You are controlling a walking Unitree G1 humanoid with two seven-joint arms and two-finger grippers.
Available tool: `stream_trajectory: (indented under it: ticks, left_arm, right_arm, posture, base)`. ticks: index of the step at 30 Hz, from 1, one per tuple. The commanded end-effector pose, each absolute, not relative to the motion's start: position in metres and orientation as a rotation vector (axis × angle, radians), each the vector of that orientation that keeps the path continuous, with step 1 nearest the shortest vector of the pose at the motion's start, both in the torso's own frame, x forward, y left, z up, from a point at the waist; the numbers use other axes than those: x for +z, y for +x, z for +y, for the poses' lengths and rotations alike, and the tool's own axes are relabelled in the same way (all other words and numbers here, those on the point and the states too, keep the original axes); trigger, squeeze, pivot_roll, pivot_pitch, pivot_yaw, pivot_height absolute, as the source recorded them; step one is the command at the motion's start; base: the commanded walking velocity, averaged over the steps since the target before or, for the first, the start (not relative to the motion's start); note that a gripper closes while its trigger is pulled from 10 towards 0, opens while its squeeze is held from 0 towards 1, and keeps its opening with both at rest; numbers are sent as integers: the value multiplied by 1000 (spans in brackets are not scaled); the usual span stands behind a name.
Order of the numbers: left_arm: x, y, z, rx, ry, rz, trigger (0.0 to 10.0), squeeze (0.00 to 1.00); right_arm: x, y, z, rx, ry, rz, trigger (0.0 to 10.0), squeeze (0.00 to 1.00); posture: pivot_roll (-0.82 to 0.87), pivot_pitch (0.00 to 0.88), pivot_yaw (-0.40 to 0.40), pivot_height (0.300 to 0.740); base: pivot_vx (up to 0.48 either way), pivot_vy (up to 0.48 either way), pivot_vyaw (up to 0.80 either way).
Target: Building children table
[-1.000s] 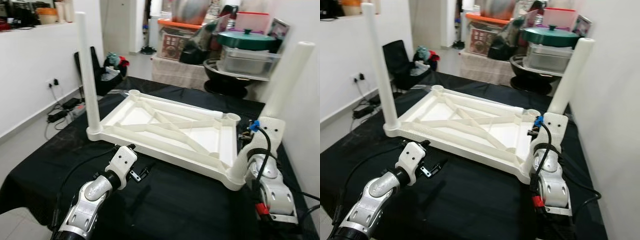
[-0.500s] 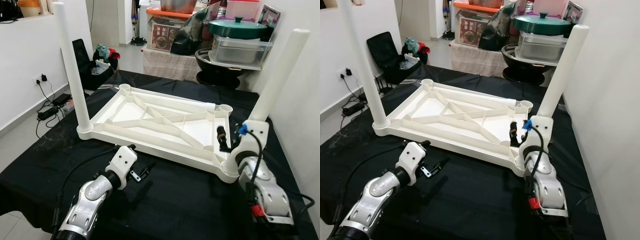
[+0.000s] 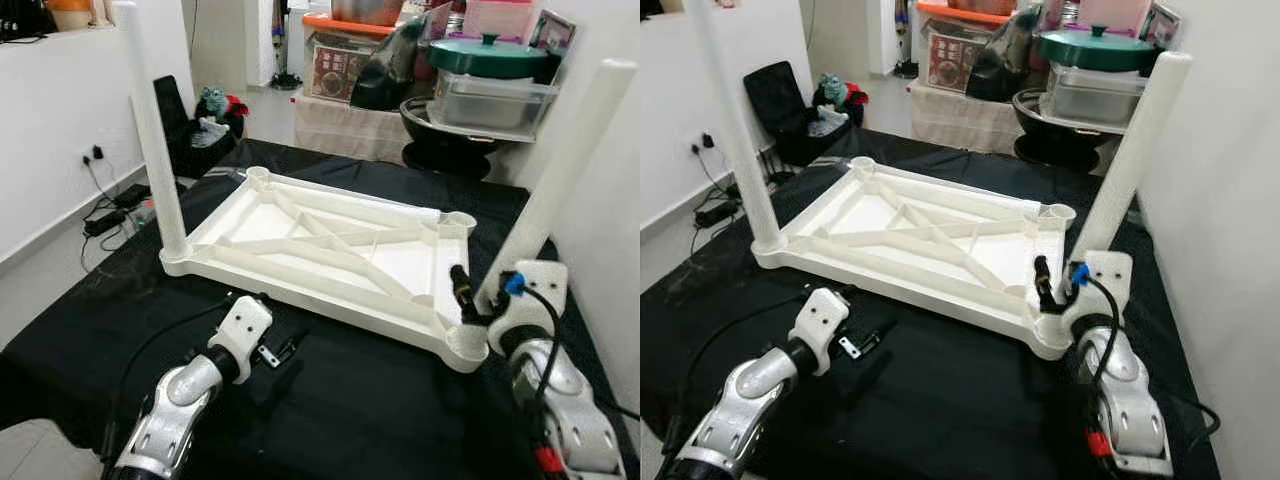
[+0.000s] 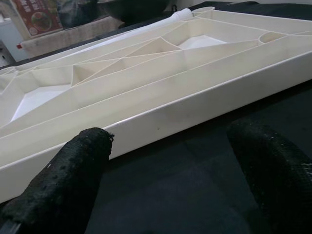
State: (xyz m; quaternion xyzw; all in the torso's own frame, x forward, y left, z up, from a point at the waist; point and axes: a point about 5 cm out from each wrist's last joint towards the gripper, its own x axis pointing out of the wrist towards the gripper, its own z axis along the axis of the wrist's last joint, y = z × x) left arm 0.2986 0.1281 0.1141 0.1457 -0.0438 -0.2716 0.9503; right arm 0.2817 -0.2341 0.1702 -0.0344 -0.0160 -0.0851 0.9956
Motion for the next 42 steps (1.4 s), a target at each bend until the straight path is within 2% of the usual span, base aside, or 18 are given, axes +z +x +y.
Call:
stream_trajectory:
  ticks: [1,6,11,12,16,21,25,32,42]
  left_arm:
    - [118,299,124,-568,299,-105,10000,0]
    - [119,299,127,-566,309,-114,10000,0]
    - [120,294,127,-541,282,-99,10000,0]
    - [122,292,126,-535,262,-101,10000,0]
    - [124,286,125,-515,222,-92,10000,0]
    - [122,278,133,-437,176,-70,10000,0]
    - [122,275,134,-416,172,-69,10000,0]
    - [127,262,131,-403,146,-65,10000,0]
    - [134,260,132,-341,103,-74,10000,0]
  right_arm:
    - [170,275,-237,-220,-47,-26,10000,1000]
    - [166,267,-232,-215,6,3,10000,1000]
    - [168,250,-206,-125,-37,13,10000,1000]
    - [165,244,-199,-97,-95,41,10000,0]
    - [154,230,-185,-6,-126,134,10000,0]
    - [141,216,-198,-162,-227,279,10000,0]
    - [138,210,-206,-244,-287,284,10000,0]
    - [145,202,-202,-222,-192,270,10000,0]
    - [151,205,-191,-79,-280,279,10000,0]
  posture:
    - [18,0,-77,740]
    - [12,0,-70,740]
    - [5,0,-71,740]
    - [5,0,-73,740]
    - [-2,0,-73,740]
    - [-13,0,-84,740]
    - [-14,0,-88,740]
    - [-11,0,-94,740]
    - [-12,0,-107,740]
  base:
    - [0,0,0]
    - [0,0,0]
    - [0,0,0]
    - [0,0,0]
    - [0,0,0]
    - [0,0,0]
    - [0,0,0]
    - [0,0,0]
    - [0,0,0]
